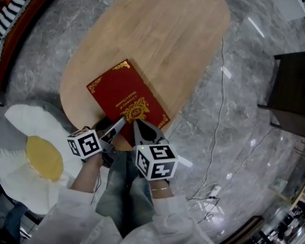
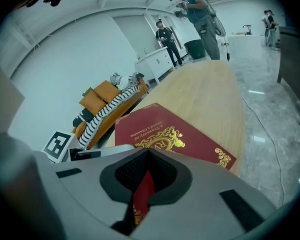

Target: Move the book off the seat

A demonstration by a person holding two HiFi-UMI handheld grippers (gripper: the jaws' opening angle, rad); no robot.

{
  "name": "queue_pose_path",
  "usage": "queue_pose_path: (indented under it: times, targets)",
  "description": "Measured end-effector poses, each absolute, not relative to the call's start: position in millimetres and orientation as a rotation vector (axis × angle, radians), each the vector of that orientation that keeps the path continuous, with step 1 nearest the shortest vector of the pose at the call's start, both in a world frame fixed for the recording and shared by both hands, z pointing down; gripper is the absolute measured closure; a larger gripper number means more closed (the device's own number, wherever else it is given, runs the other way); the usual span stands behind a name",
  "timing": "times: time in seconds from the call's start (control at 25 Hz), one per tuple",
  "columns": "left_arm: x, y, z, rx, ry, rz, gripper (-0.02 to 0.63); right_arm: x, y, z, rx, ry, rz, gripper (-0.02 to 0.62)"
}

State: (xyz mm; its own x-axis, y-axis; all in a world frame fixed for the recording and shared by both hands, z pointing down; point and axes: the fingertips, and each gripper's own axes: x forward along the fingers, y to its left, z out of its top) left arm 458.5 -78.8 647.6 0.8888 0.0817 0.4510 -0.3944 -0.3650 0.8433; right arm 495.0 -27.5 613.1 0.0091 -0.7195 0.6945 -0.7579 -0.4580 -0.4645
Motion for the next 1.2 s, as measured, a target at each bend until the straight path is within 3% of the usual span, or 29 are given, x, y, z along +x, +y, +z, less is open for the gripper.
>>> queue_pose_path:
  times: [0.8, 1.2]
  targets:
    - [426, -88, 664, 1.988, -0.388, 0.68, 0.287, 477, -39, 630, 2.117, -1.593, 1.505, 0.584]
    - [424, -92, 600, 1.968, -0.343, 0.506, 0.288, 471, -43, 589, 2.113, -1.625, 1.448, 0.584]
